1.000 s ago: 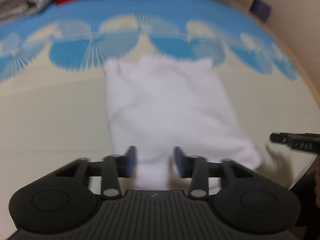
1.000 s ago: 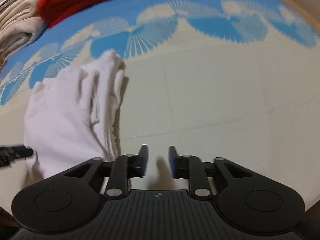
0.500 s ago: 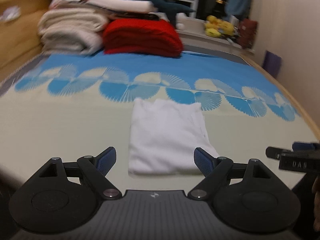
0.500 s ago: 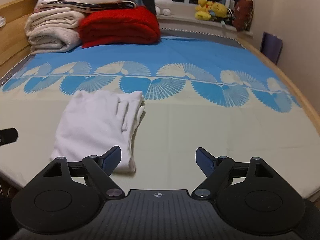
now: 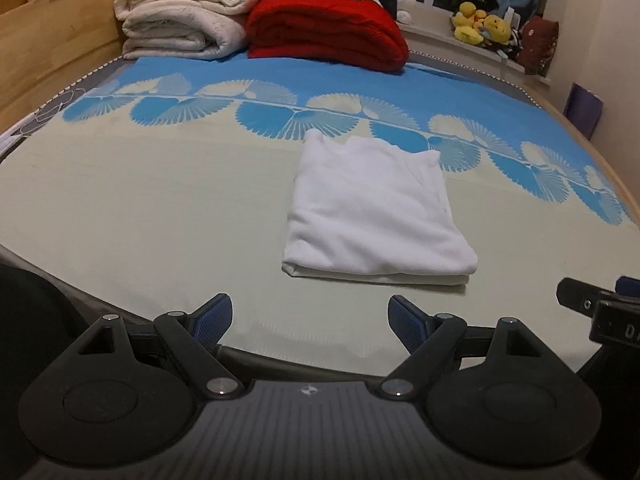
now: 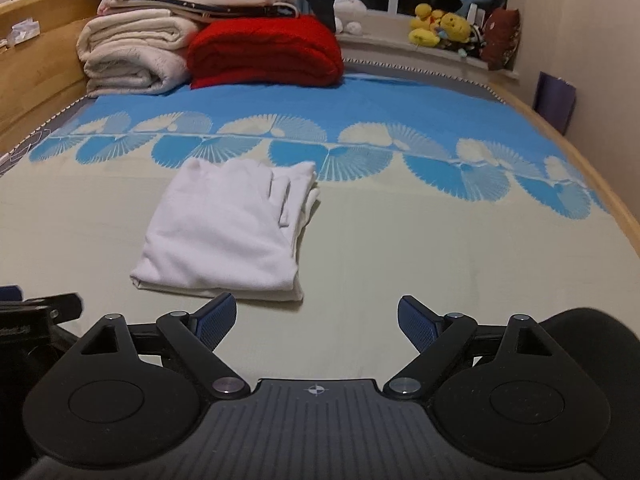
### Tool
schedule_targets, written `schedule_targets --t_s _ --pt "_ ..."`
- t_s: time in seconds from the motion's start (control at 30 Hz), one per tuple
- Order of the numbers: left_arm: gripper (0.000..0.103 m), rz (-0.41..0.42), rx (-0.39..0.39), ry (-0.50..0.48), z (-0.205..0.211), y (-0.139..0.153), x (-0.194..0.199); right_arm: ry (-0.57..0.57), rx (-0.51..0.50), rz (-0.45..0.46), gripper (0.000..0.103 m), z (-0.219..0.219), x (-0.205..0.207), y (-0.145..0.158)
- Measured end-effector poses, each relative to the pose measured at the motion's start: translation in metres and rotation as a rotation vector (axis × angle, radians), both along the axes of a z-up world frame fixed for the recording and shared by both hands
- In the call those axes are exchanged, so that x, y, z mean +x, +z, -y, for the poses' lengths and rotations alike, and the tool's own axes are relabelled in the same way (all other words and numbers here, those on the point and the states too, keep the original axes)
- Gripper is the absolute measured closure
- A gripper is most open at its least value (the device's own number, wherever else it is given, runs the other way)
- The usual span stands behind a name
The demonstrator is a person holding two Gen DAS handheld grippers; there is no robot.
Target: Fold small clothes
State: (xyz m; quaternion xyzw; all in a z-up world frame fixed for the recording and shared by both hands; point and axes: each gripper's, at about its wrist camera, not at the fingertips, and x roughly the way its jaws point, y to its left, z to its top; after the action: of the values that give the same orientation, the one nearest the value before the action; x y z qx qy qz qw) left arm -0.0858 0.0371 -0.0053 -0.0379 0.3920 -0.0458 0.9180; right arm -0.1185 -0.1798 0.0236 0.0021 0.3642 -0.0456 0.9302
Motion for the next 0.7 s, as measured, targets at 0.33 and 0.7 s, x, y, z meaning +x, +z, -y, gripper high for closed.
schedule_targets --t_s 0.33,0.7 --pt "0.012 0.014 0.011 -0.050 0.007 -0.003 0.003 0.012 0.002 -0.007 0.014 -0.012 0.001 -0.004" --pt "0.012 0.007 -0.002 -0.047 0.007 -0.003 0.004 0.036 -0.014 -0.012 0.014 -0.019 0.002 -0.006"
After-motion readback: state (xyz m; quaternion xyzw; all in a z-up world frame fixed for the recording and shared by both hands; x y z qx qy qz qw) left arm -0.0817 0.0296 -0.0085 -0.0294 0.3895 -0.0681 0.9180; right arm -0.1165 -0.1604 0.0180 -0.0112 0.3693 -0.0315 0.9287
